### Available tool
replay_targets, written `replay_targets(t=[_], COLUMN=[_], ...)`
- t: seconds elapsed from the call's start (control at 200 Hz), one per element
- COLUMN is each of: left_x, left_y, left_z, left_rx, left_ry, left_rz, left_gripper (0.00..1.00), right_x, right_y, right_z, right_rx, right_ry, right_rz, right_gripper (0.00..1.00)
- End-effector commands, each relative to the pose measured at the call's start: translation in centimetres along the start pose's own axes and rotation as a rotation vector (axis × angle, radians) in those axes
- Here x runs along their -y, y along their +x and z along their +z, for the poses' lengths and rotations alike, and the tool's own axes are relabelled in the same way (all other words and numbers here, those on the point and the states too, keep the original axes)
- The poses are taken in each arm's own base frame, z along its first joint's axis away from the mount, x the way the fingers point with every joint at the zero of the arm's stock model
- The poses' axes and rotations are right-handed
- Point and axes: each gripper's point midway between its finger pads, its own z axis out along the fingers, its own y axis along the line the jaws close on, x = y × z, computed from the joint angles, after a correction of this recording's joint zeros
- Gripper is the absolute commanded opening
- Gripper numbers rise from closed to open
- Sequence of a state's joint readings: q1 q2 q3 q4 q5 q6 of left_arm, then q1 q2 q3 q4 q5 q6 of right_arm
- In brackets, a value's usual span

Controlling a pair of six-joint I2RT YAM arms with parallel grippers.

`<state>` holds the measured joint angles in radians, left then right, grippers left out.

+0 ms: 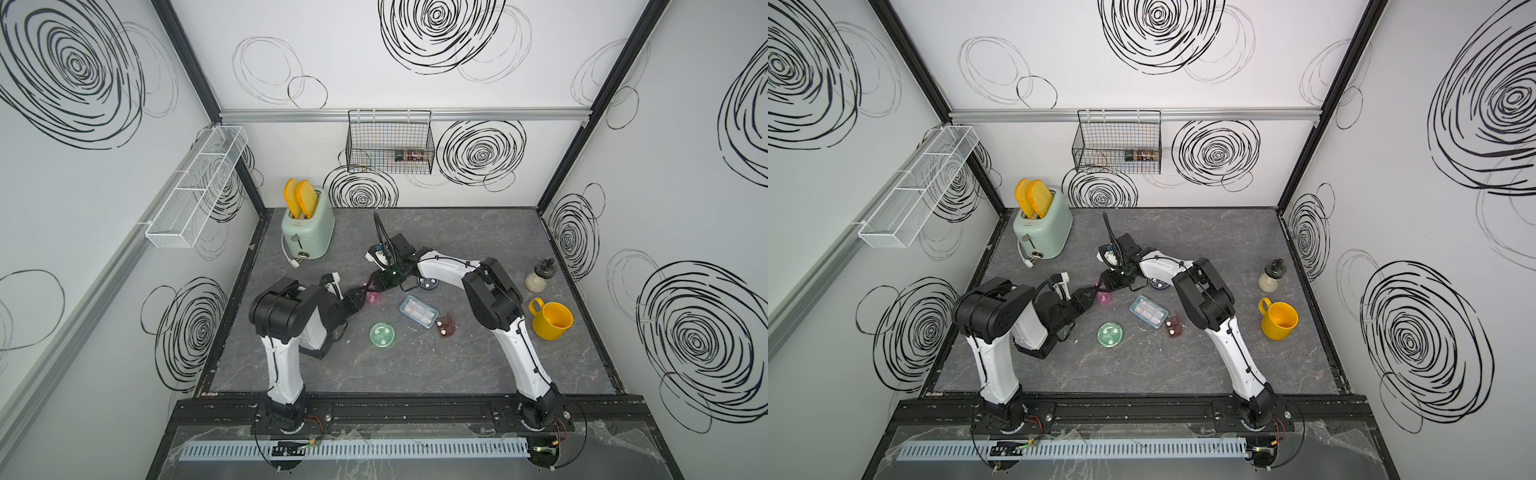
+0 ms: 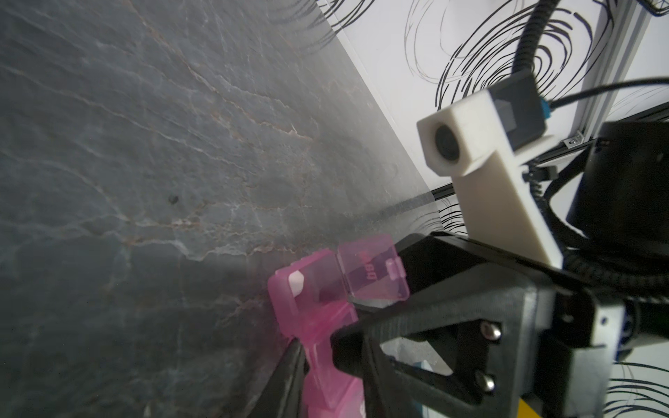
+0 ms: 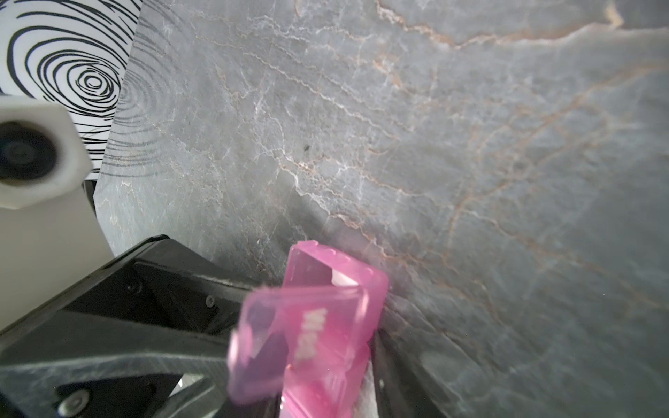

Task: Close pillboxes
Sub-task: Close the pillbox at the center of the board.

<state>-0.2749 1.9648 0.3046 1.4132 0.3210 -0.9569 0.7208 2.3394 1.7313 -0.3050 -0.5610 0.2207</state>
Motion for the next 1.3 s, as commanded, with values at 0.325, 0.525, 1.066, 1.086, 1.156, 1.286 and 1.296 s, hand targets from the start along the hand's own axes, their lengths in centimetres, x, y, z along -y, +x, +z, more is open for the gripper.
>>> replay_targets(t=[0.325,0.525,1.066,1.086,1.156,1.286,1.296], left_x=[1.2,2.0,0.9,0.8,0.9,1.2,1.3], left_y=[-0.9,-3.6,-3.5,-3.4,-2.8,-1.6,-1.5], left_z=[-1.8,-2.2,-2.0,-2.1,-2.3,-3.0,-3.1], left_rx=[-0.109,-0.072,-0.066,-0.067,-0.075,-0.079,-0.079], left_ry=[-0.055,-0.058,-0.002,-0.001,0.001,0.023,0.025], left_rz=[-0.013,0.023,-0.092,-0.096,-0.101,-0.127,-0.128], left_gripper=[0.43,0.44,0.43,0.43,0.45,0.48,0.48], right_x=[-0.9,-1.0,-0.5,-0.6,-0.6,-0.1,-0.1], right_y=[0.4,-0.1,-2.7,-2.5,-1.8,-0.6,-0.5], right_z=[-3.3,-5.0,-4.5,-4.4,-3.9,-3.0,-3.0], right_rx=[-0.027,0.007,0.051,0.049,0.041,0.006,0.005], right_ry=[0.087,0.065,0.011,0.013,0.019,0.028,0.027], right_rz=[-0.007,-0.013,-0.049,-0.052,-0.058,-0.047,-0.047], right_gripper=[0.51,0.53,0.41,0.41,0.44,0.46,0.46])
